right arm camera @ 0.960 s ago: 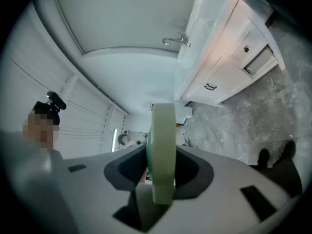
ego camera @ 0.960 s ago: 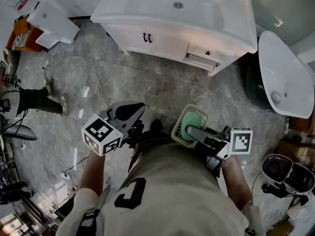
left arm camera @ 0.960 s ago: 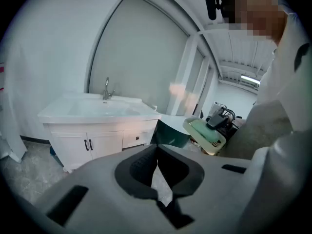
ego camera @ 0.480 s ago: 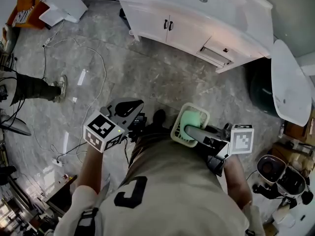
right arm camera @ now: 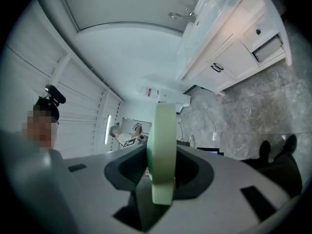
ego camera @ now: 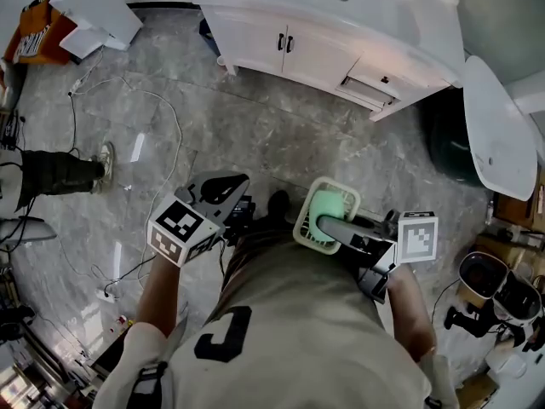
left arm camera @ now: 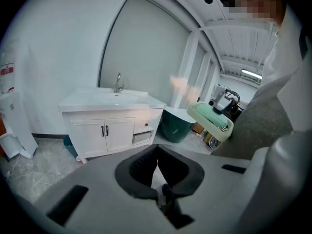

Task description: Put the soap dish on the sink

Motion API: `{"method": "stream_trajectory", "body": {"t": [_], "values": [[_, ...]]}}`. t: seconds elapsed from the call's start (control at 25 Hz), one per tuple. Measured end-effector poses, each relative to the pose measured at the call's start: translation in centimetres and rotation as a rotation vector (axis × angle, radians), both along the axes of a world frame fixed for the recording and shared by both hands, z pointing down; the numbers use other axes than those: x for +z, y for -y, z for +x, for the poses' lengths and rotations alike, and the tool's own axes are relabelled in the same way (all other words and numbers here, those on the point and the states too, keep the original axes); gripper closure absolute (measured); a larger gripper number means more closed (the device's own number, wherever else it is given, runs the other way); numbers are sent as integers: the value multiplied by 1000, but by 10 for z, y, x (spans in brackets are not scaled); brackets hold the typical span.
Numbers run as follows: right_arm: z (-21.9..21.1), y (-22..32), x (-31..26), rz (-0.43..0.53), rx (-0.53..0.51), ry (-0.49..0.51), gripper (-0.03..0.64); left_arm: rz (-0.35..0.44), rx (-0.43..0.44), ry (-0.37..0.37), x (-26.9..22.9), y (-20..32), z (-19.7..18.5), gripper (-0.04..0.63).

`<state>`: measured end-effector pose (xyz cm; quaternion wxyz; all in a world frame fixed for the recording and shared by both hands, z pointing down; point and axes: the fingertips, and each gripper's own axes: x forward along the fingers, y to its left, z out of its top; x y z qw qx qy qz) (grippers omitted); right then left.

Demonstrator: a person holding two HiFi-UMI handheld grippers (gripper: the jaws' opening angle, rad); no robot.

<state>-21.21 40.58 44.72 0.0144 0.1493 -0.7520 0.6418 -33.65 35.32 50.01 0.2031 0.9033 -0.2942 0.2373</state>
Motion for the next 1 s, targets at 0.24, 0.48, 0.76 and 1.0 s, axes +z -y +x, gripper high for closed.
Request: {"method": "stream_trajectory", "body": {"t": [0.24, 0.48, 0.76, 1.0], "values": [[10, 1, -3, -4, 64, 12, 471, 15, 71, 12, -3, 3, 18, 574], [27, 3, 0, -12, 96, 30, 471, 15, 96, 37, -2, 3, 34, 574], [36, 7, -10, -27, 90, 69, 471, 26, 102, 42, -12, 8, 52, 574], [48, 10, -6, 1, 88, 84, 476, 17, 112, 51, -12, 9, 67, 574]]}}
